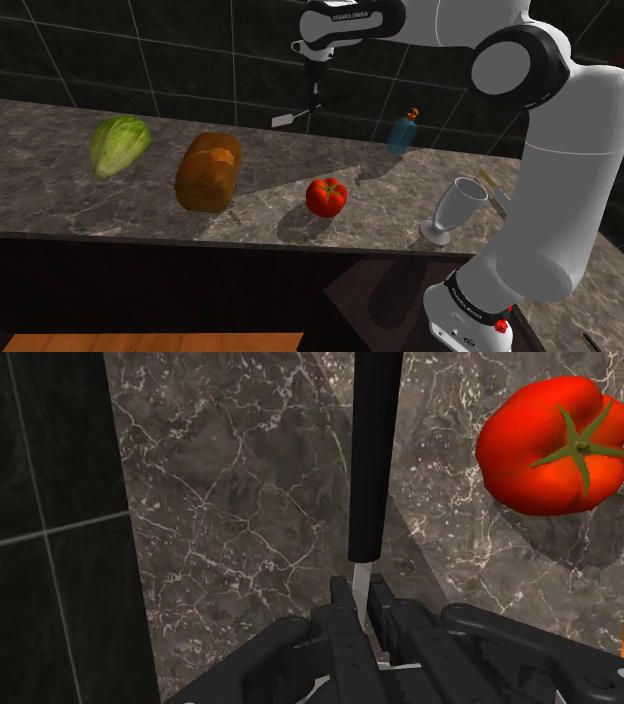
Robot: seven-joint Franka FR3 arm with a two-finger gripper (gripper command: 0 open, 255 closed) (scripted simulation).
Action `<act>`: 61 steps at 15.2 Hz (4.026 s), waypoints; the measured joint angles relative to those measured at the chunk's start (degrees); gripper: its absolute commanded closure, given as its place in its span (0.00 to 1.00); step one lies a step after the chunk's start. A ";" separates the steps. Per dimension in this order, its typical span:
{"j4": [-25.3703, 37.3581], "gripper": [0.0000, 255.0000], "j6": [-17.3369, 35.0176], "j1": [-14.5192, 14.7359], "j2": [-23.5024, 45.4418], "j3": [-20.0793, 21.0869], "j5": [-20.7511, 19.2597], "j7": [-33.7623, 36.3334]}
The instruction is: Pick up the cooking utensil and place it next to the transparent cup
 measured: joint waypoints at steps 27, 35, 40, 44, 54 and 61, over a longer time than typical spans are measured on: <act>-34.52 1.00 3.39 -6.49 -31.80 -5.25 -2.43 -10.89; -46.80 1.00 4.17 -10.55 -44.01 -9.68 -5.77 -17.57; -52.61 1.00 3.66 -13.77 -50.97 -13.12 -8.80 -22.44; -56.18 1.00 2.77 -16.80 -56.11 -16.36 -11.76 -26.86; -59.38 1.00 0.38 -24.26 -64.05 -25.35 -19.33 -38.92; -58.61 1.00 -0.62 -28.78 -66.52 -32.18 -24.27 -47.77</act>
